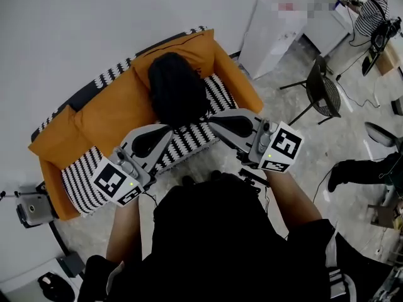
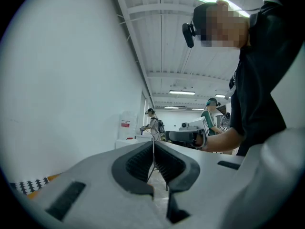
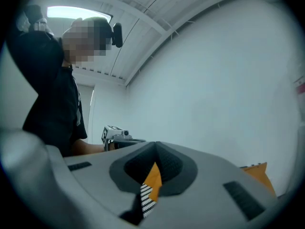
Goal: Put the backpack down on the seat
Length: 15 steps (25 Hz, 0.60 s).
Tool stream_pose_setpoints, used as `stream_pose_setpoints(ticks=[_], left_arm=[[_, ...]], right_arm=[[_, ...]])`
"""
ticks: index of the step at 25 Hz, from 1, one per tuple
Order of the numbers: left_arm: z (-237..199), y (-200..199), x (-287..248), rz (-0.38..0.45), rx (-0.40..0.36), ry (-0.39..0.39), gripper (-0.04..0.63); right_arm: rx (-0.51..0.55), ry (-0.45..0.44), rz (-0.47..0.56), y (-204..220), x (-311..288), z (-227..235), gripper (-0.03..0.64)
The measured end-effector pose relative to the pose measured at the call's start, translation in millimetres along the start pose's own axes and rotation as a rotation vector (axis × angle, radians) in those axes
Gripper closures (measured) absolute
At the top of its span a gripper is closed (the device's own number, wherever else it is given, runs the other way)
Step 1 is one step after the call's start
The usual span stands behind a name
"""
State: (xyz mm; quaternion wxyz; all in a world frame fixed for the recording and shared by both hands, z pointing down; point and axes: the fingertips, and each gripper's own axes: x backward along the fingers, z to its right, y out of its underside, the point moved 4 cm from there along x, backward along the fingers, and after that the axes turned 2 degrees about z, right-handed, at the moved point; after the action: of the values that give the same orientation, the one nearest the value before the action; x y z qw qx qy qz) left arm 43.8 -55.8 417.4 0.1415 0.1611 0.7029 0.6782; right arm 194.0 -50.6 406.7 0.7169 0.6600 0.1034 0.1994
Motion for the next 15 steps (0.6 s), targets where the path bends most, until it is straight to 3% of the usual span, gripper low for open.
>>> stream_pose_setpoints(ticks=[15], left_arm=[[1.1,6.3,-9.0,0.002,0.005,0.005,0.566]], right_arm=[[0.011,0.028,-0.001,6.0,7.6,7.7,0.591]])
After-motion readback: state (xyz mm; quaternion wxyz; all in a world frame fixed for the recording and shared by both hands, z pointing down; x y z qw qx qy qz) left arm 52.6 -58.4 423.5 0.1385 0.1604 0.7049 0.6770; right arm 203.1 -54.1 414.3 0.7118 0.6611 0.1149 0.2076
